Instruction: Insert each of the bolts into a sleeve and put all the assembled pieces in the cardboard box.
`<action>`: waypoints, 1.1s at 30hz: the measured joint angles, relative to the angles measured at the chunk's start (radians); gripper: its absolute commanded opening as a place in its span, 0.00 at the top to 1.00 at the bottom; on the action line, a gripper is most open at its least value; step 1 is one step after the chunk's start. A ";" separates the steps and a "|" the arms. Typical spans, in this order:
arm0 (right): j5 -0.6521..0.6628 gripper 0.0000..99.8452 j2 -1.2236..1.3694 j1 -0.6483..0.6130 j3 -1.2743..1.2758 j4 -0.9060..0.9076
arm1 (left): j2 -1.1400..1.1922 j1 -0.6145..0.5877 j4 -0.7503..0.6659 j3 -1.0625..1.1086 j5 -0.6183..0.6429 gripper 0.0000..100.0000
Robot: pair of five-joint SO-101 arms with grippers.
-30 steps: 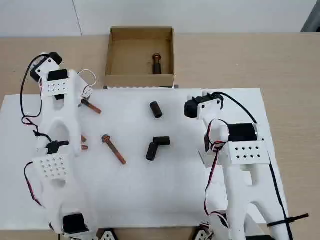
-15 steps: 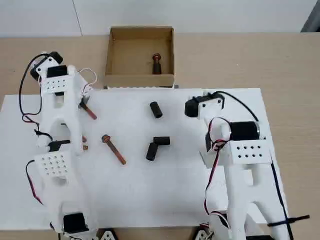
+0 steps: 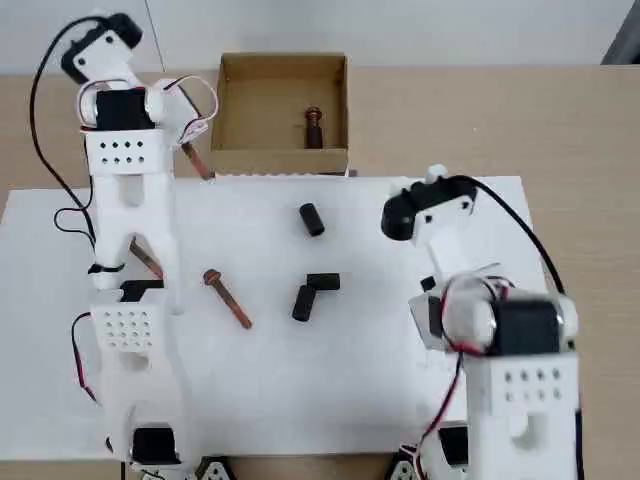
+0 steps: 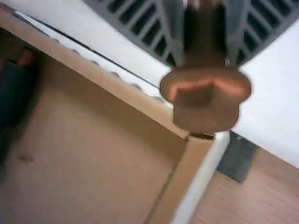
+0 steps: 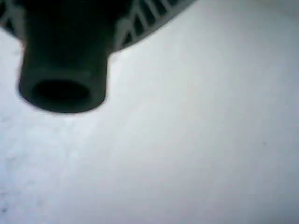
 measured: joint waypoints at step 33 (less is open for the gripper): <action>-0.028 1.00 -0.609 0.000 0.496 -0.281 | -1.399 0.275 -0.069 1.203 -0.124 1.00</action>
